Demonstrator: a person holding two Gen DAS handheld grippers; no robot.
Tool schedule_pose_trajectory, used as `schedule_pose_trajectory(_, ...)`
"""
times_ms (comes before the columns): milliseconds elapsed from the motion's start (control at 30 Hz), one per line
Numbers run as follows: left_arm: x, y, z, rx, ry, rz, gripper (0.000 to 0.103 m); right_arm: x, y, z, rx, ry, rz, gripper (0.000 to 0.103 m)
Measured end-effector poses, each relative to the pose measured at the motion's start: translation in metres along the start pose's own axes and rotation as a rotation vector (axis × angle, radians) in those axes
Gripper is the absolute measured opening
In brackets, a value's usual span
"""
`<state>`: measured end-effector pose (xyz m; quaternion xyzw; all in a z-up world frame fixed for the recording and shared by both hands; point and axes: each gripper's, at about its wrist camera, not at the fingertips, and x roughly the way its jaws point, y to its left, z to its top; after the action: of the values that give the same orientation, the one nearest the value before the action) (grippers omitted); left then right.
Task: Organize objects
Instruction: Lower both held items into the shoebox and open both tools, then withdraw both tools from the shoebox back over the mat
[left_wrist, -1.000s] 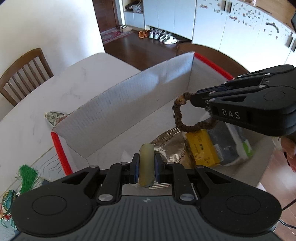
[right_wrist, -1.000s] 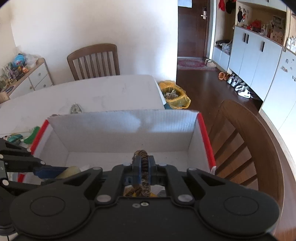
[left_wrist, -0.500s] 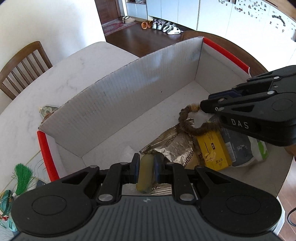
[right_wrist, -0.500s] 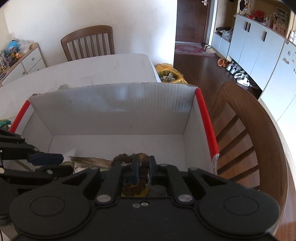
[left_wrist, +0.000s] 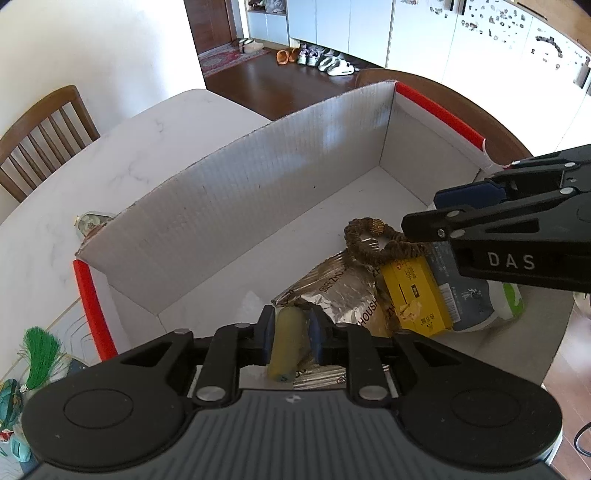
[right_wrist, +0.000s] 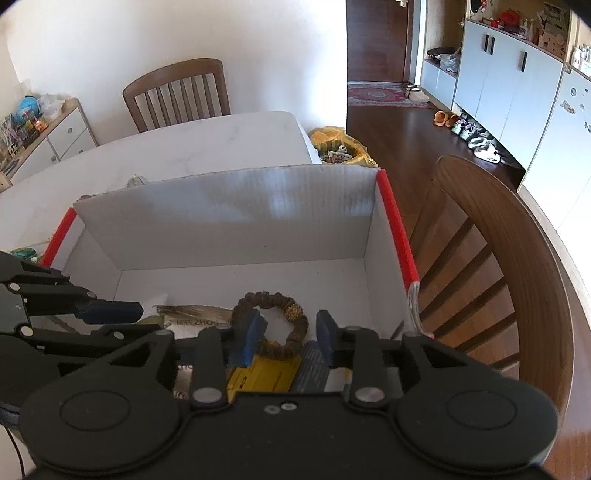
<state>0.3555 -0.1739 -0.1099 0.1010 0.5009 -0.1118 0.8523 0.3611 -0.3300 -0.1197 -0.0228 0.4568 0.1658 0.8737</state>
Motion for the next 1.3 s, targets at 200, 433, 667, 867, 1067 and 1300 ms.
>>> schedule_pose_trajectory(200,-0.013,0.002,-0.003,-0.016,-0.042,-0.009,0.049,-0.010,-0.002,-0.006,0.014,-0.006,0.008,0.037)
schedule_pose_trajectory(433,-0.032,0.007,-0.006,-0.030,-0.083,-0.025,0.050,-0.022,0.005,-0.011,0.019,-0.020,0.019,0.041)
schedule_pose_trajectory(667,-0.056,0.018,-0.015,-0.042,-0.132,-0.043,0.062,-0.041,0.018,-0.015,0.029,-0.053,0.043,0.051)
schedule_pose_trajectory(867,-0.080,0.030,-0.025,-0.053,-0.182,-0.068,0.069,-0.057,0.030,-0.019,0.041,-0.088,0.064,0.062)
schedule_pose_trajectory(1067,-0.100,0.046,-0.037,-0.063,-0.221,-0.060,0.080,-0.069,0.047,-0.021,0.052,-0.109,0.063,0.075)
schedule_pose_trajectory(1300,-0.119,0.068,-0.055,-0.058,-0.263,-0.023,0.084,-0.079,0.070,-0.025,0.072,-0.146,0.030,0.092)
